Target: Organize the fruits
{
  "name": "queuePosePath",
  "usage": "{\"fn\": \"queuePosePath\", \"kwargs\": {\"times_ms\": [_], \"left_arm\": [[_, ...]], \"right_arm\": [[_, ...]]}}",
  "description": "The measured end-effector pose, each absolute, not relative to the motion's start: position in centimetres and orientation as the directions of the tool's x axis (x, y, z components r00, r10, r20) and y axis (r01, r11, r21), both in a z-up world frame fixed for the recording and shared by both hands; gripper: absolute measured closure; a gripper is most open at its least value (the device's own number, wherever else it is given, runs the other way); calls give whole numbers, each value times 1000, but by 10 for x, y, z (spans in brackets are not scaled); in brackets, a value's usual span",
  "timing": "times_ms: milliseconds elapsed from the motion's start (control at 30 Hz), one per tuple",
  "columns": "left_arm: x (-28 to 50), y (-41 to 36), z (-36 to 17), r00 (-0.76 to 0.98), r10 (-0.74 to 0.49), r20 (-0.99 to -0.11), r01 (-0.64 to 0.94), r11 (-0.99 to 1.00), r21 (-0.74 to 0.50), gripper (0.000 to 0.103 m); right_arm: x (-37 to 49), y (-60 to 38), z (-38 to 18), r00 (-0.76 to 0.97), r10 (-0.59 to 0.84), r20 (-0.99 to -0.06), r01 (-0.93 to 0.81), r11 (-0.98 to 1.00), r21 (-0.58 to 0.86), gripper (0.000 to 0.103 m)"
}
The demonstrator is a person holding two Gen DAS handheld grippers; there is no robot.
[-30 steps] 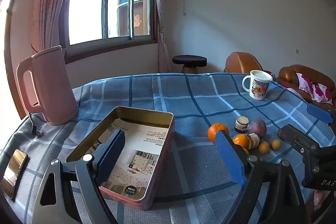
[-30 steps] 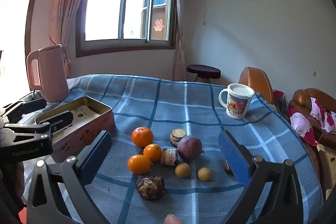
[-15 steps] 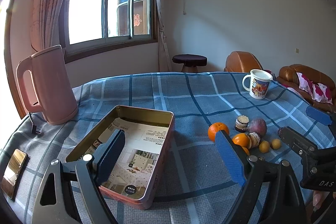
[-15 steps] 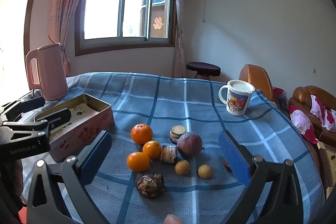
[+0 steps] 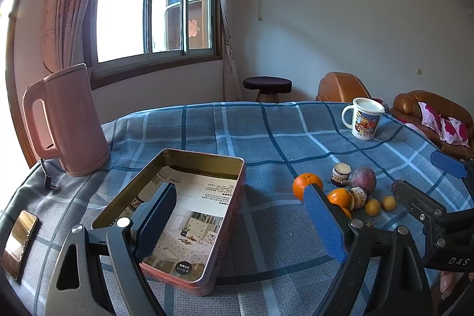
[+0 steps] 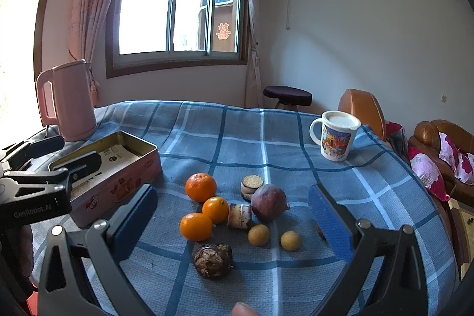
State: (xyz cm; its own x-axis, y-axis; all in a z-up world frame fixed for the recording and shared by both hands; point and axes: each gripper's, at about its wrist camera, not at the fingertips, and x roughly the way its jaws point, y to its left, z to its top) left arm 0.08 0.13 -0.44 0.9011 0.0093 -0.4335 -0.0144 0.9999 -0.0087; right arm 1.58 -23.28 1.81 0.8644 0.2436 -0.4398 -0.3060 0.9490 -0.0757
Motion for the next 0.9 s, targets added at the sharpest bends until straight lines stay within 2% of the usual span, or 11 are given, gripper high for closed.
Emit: {"fn": "queuePosePath", "kwargs": {"times_ms": [900], "left_arm": [[4, -3, -14, 891, 9, -453, -7, 1000, 6, 14]], "right_arm": [[18, -235, 10, 853, 239, -463, -299, 953, -58, 0]]}}
